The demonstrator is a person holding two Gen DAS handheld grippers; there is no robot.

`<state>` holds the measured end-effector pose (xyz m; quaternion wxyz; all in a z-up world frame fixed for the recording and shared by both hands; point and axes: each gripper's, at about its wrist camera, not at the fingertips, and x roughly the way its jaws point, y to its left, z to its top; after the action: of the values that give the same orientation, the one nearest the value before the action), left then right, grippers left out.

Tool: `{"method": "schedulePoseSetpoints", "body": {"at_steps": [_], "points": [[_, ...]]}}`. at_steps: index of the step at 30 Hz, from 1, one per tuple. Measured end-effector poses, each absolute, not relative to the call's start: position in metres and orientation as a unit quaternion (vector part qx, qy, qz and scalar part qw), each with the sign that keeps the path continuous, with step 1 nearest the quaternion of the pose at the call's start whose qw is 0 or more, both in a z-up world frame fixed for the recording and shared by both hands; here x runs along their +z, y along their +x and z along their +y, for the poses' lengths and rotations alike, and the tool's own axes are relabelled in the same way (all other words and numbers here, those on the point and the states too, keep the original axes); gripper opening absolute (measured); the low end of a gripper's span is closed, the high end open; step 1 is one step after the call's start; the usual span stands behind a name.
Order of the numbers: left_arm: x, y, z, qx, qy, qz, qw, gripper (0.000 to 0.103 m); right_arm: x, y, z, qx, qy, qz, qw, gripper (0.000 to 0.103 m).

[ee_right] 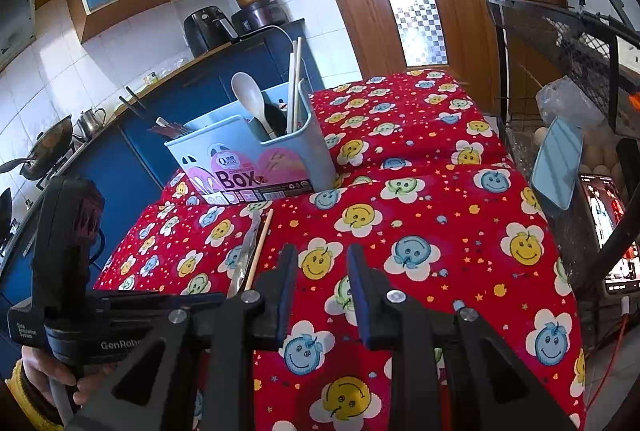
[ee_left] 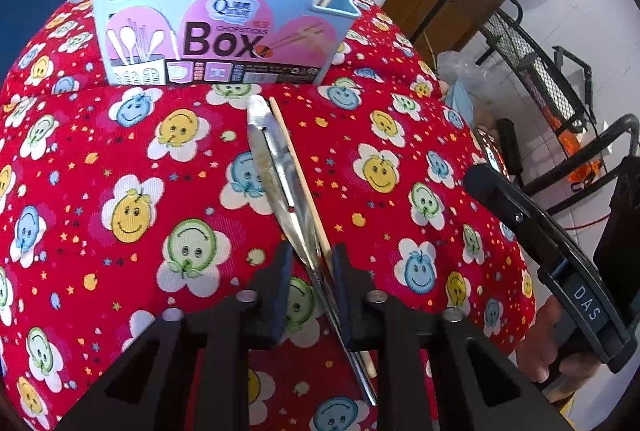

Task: Organize utensils
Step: 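Grasp a silver knife with the left gripper while the right grasps a wooden chopstick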

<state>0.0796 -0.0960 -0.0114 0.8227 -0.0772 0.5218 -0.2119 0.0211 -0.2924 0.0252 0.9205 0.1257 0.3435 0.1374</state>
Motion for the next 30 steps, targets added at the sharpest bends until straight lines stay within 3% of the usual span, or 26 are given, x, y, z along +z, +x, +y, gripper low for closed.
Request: {"method": "schedulePoseSetpoints", "body": {"at_steps": [19, 30], "points": [[-0.013, 0.095, -0.094, -0.206, -0.071, 0.541, 0.813, 0.011, 0.030, 0.023, -0.282, 0.140, 0.115, 0.347, 0.920, 0.028], [-0.012, 0.087, -0.071, -0.219, -0.103, 0.503, 0.830, 0.010, 0.033, 0.025, -0.271, 0.140, 0.106, 0.363, 0.915, 0.028]]}}
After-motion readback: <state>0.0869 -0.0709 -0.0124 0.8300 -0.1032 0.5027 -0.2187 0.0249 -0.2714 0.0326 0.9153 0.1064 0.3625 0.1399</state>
